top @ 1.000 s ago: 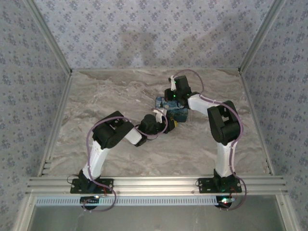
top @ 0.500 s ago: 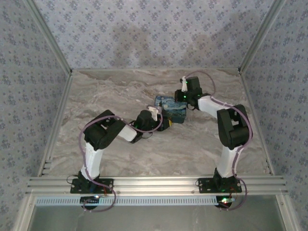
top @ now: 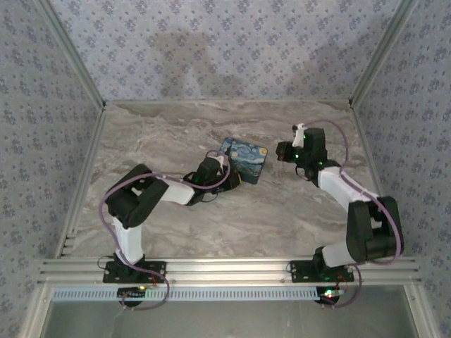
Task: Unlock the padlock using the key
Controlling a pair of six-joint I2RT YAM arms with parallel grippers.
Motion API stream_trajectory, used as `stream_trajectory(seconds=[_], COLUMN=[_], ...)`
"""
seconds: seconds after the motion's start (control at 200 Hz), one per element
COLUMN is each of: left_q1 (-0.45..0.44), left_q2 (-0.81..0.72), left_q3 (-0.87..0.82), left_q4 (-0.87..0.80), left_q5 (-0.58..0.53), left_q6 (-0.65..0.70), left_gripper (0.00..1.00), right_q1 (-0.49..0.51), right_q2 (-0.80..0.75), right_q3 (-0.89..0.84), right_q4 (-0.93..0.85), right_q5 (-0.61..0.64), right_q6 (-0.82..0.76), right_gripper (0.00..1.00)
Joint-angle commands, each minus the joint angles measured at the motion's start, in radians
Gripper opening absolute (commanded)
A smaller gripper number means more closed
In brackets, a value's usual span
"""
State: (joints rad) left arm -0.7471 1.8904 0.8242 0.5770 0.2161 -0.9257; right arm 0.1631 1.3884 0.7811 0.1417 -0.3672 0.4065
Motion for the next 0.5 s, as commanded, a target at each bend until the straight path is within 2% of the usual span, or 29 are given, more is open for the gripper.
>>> stream_trajectory(seconds=[0.0, 0.15, 0.355, 0.495], left_q1=[-0.015, -0.078, -0.097, -0.075], left_q2=[-0.042, -0.004, 0.074, 0.068], left_q3=[-0.023, 0.017, 0.079, 0.105], left_q4=[-0.090, -0.071, 0.021, 0.059], left_q5=[-0.120, -0.129, 0.004, 0.080], left_q6=[-0.079, -0.152, -0.209, -0.230], left_gripper=[0.00, 0.00, 0.00, 0.00], right_q1=[-0.008, -0.013, -0.025, -0.024], right_q2=[-0.095, -0.211, -0.318, -0.434], right_q3=[-0.085, -0.188, -0.312, -0.431], right_q4=[0.053, 0.057, 0.106, 0.151], right_q5=[-0.118, -0.152, -0.253, -0.253], right_q6=[0.050, 0.074, 0.162, 0.274], right_gripper=[0.00, 0.00, 0.00, 0.00])
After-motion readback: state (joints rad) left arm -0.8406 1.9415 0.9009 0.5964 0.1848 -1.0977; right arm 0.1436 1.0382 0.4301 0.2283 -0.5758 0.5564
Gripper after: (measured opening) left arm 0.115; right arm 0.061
